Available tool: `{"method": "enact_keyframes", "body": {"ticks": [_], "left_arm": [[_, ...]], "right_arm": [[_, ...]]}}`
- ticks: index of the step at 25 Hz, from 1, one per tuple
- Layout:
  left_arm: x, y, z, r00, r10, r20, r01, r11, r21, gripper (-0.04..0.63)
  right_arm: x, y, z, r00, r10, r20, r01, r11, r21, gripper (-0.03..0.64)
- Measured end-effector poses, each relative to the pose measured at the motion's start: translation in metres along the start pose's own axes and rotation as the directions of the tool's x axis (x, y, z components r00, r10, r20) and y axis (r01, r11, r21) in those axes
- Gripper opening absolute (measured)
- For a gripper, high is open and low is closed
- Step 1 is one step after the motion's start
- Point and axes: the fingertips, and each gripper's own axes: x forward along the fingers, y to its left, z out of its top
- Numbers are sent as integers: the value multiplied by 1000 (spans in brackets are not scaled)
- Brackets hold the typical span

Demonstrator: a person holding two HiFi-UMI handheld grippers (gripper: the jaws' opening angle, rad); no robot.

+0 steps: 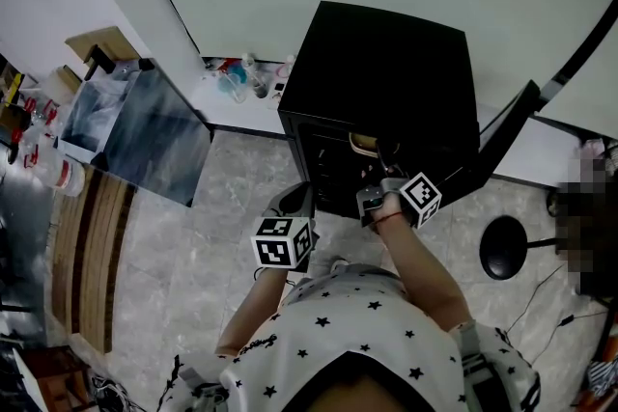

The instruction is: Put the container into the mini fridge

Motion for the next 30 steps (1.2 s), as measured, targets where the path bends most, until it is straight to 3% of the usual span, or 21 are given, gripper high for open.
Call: {"method": "enact_keyframes", "body": {"ticks": [14, 19, 30], "left_arm": [[4, -9, 2, 1000, -16, -1, 16, 1000, 9, 12], [2, -11, -1, 1000, -13, 1, 13, 1000, 7, 12], [-15, -23, -9, 999, -41, -12, 41, 999, 14, 12]], "right_arm": [[1, 3, 1, 1000, 18, 1, -18, 999, -46, 213], [-2, 5, 2, 1000, 28, -4, -28, 998, -58, 290], [-31, 12, -11, 1000, 1, -8, -2, 996, -90, 305]]}}
